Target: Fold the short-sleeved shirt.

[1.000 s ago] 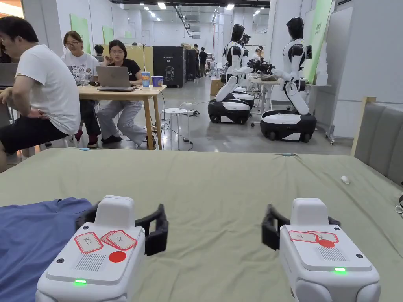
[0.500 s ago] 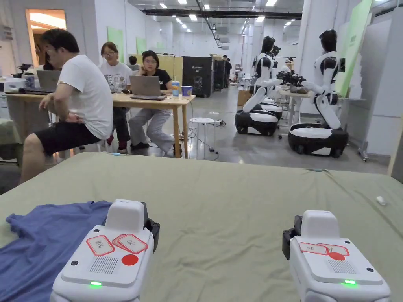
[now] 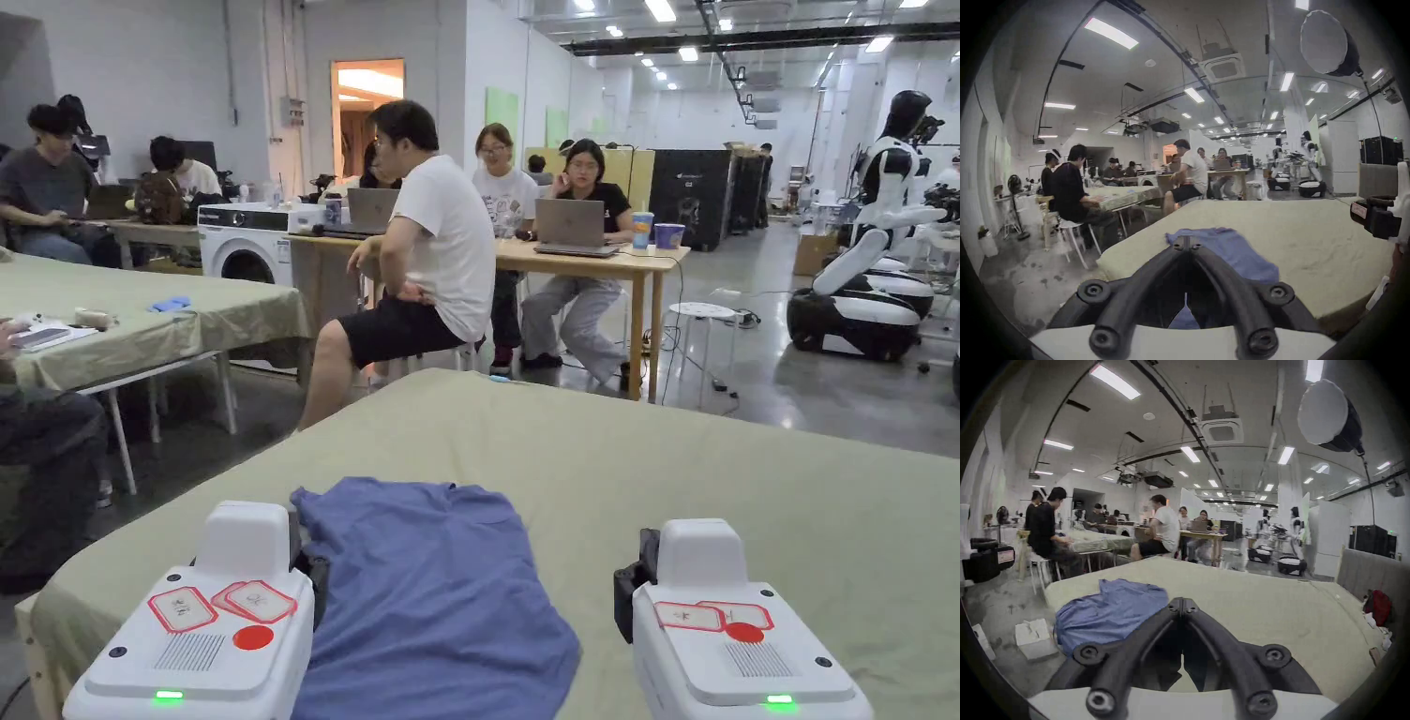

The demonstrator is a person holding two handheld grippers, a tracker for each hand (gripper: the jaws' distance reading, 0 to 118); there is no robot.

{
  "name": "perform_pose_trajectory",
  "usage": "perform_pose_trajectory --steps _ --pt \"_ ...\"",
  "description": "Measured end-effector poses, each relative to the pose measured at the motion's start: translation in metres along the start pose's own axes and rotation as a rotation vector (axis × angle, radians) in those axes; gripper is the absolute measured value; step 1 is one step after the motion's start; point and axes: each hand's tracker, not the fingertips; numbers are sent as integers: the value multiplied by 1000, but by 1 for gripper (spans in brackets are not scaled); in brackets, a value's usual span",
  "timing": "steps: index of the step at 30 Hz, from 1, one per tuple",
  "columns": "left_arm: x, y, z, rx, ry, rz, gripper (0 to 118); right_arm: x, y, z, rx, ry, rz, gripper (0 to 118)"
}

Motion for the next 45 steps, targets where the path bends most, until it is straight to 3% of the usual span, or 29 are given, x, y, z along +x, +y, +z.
perform_pose_trajectory --steps 10,16,22,24,28,33,34,35,36,37,38,39,41,42,43,44,45 --pt "34 -16 -77 -230 -124 -65 0 8 -7 -46 -70 2 6 0" --pt "64 -30 -202 -487 -310 2 0 15 -10 -88 -119 0 12 0" --pt "102 -60 -336 -738 -404 -54 0 20 -15 -129 -156 -2 12 0" --pt "119 -67 -369 -767 -406 -109 0 17 -12 -136 -169 -7 16 0" --pt "142 -73 -405 -825 -454 -79 0 26 -21 -159 -197 -27 17 0" --pt "151 -80 -414 -824 -471 -95 0 37 -29 -171 -224 -40 19 0" --pt "152 -79 -415 -802 -471 -75 4 38 -30 -173 -228 -42 21 0" --pt "152 -77 -417 -765 -467 -47 29 36 -27 -171 -231 -42 22 0" --pt "155 -78 -419 -756 -460 -49 80 37 -27 -171 -232 -42 22 0" --pt "159 -79 -421 -752 -455 -56 114 37 -27 -171 -233 -43 22 0" --pt "165 -82 -423 -752 -452 -73 118 38 -27 -171 -234 -43 23 0" --pt "167 -83 -423 -732 -467 -73 107 39 -28 -172 -236 -41 27 0" --pt "177 -91 -433 -784 -460 -78 106 43 -31 -172 -243 -46 32 0" --pt "180 -97 -436 -803 -463 -80 100 46 -32 -172 -247 -49 30 0" --pt "182 -102 -438 -820 -460 -78 86 49 -32 -171 -250 -55 27 0" --pt "184 -110 -441 -855 -450 -73 63 53 -33 -171 -253 -65 22 0" --pt "186 -117 -445 -906 -436 -68 25 58 -34 -169 -257 -74 18 0"
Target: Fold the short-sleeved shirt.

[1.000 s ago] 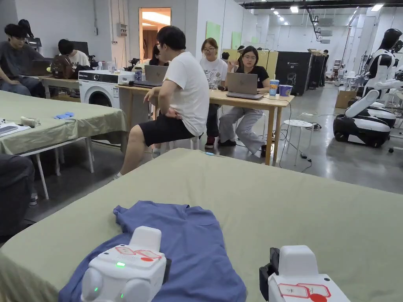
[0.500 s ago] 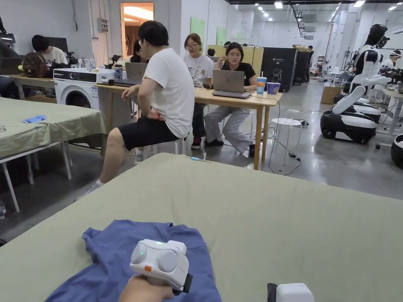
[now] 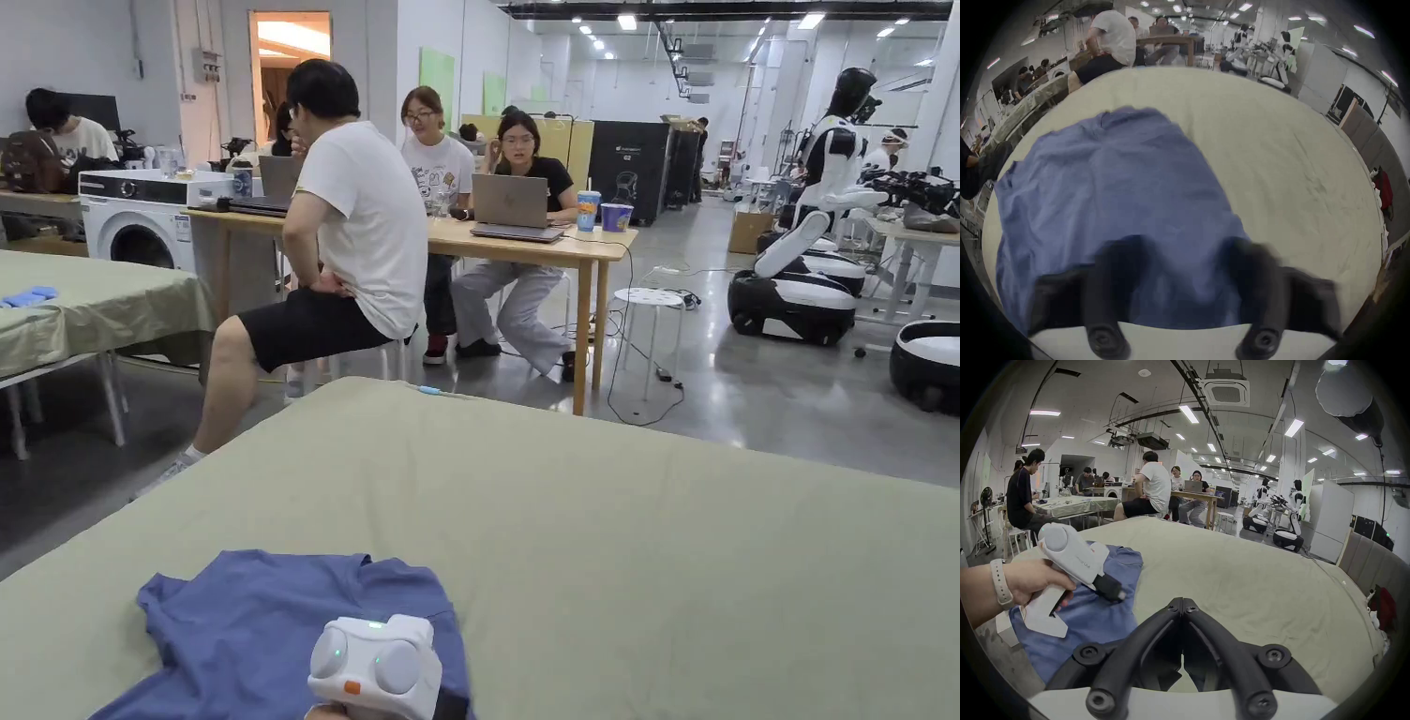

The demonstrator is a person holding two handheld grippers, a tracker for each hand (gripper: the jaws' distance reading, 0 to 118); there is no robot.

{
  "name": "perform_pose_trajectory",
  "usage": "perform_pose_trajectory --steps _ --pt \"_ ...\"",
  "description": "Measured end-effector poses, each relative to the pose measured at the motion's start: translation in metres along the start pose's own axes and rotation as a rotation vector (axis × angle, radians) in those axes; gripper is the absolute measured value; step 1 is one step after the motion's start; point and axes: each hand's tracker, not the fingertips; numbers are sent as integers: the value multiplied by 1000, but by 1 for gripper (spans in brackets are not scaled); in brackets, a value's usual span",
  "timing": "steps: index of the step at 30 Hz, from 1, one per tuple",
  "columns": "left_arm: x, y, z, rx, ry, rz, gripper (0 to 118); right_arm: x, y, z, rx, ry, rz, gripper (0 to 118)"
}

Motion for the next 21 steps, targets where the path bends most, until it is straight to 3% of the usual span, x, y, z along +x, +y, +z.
perform_pose_trajectory --steps 3,7,11,13,14,16,21 --pt "-6 -6 -2 40 12 31 2 18 -3 4 -7 -25 -6 0" --pt "-3 -5 11 66 5 38 1 50 -9 14 -4 -66 -39 0" --pt "36 10 46 148 109 -73 0 84 -9 41 9 -114 -76 0" --pt "55 20 69 198 -102 10 0 103 -10 57 23 -144 -91 0" --pt "71 25 78 224 -111 17 0 113 -9 68 34 -160 -99 0" --pt "112 32 91 248 -103 -86 0 133 -11 84 43 -196 -112 0" --pt "244 44 131 337 -326 -174 0 196 -29 121 58 -294 -140 0"
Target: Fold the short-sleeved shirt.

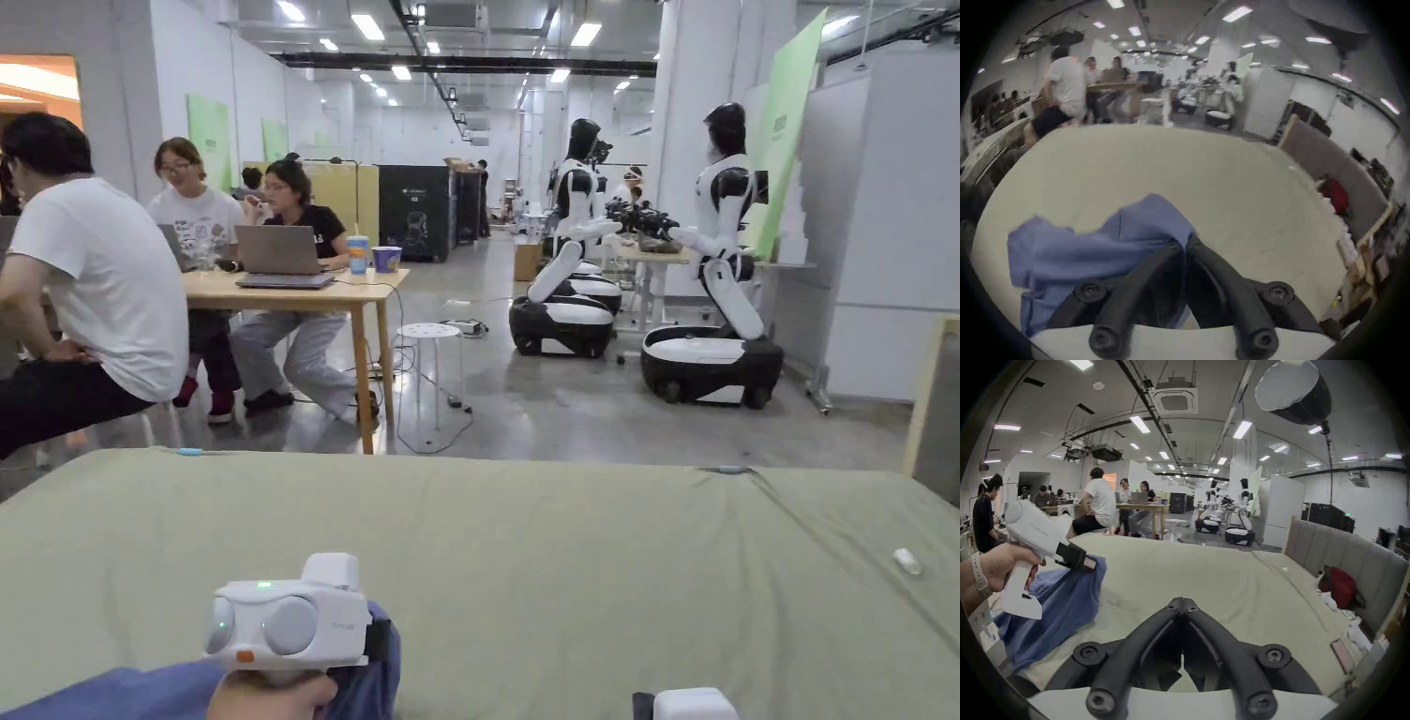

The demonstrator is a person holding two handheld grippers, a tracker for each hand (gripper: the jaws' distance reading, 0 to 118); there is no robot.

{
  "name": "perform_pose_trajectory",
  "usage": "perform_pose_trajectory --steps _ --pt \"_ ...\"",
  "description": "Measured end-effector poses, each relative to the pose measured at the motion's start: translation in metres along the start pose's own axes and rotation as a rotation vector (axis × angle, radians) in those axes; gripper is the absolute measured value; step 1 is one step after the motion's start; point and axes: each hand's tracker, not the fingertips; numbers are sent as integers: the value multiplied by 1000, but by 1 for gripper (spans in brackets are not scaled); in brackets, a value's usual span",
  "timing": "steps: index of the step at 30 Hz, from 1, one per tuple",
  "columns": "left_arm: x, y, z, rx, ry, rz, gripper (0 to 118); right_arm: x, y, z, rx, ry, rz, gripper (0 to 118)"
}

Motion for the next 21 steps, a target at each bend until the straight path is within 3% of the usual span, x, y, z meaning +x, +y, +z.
perform_pose_trajectory --steps 5,10,14,17,21 --pt "157 22 -14 45 -243 -149 0 69 -12 27 -3 -115 -16 0" --pt "278 -2 -52 -34 -376 -294 0 132 -28 45 -29 -223 -55 0" --pt "311 -62 -121 -200 -292 -357 0 165 -43 53 -56 -264 -77 0" --pt "303 -105 -165 -343 -237 -284 0 180 -53 51 -81 -282 -86 0" --pt "296 -126 -171 -318 -213 -306 3 186 -59 46 -93 -274 -93 0"
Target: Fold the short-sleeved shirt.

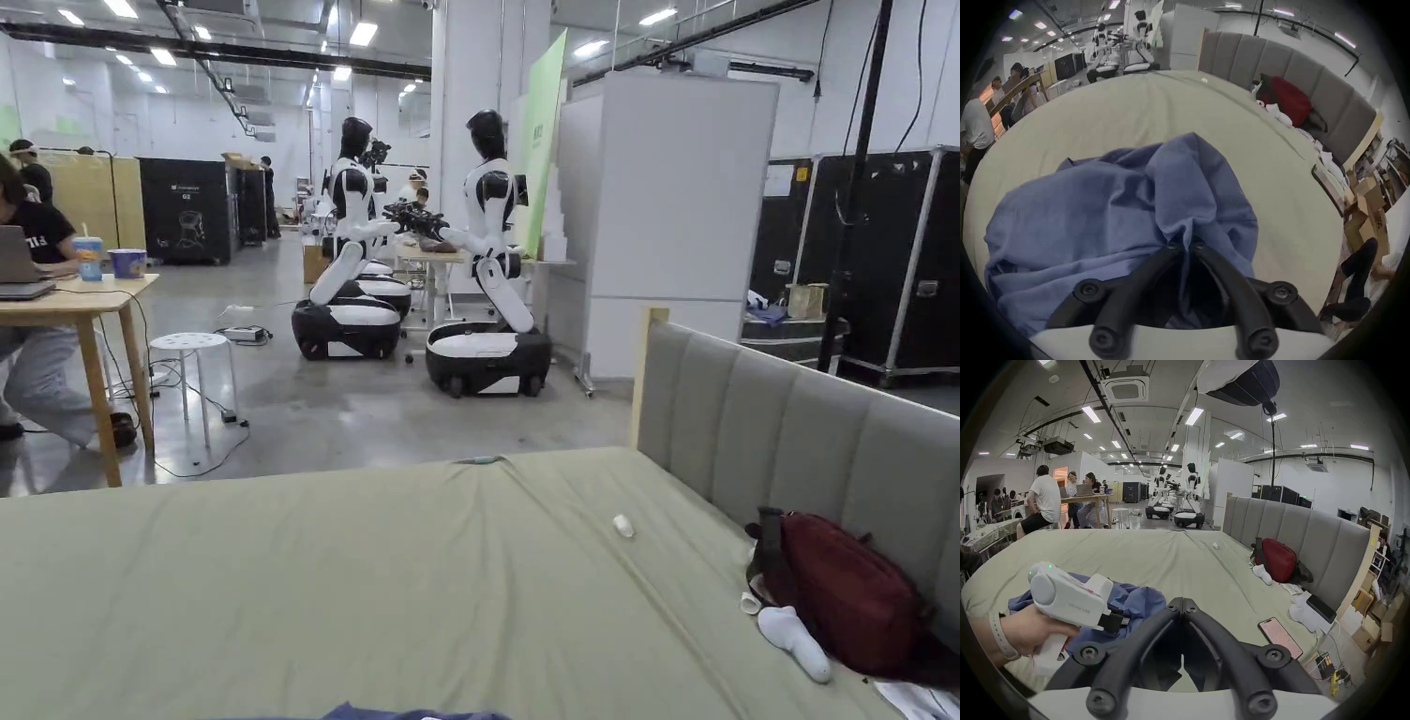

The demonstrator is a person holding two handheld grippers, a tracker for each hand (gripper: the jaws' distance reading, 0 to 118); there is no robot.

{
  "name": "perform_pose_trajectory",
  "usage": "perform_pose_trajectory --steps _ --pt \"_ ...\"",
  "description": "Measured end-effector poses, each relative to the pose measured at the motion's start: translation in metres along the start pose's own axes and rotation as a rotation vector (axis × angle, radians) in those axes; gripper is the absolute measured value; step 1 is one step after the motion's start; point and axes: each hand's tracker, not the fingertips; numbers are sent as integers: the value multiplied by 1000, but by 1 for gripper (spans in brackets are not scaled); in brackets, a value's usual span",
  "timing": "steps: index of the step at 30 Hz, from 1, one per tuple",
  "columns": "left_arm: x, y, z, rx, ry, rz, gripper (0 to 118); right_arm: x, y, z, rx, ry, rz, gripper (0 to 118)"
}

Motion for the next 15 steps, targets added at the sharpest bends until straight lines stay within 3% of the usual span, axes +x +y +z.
perform_pose_trajectory --steps 1,2,3,4,5,7,13,15 --pt "-1 0 5 51 2 15 13 -1 0 -1 0 4 0 0" --pt "-3 2 13 92 -3 30 35 -1 0 -2 0 11 -1 0" --pt "-5 3 24 102 -11 29 77 -4 2 -2 -3 20 0 0" --pt "-7 3 38 137 -12 18 95 -8 4 -1 -3 30 4 0" --pt "-5 1 58 195 9 -4 99 -12 5 0 -1 36 7 0" --pt "-6 -8 104 296 71 -36 88 -21 7 2 6 60 6 0" --pt "-35 -83 225 519 292 -52 88 -62 17 8 29 147 32 0" --pt "-50 -118 252 527 363 -25 77 -78 18 11 35 180 38 0"
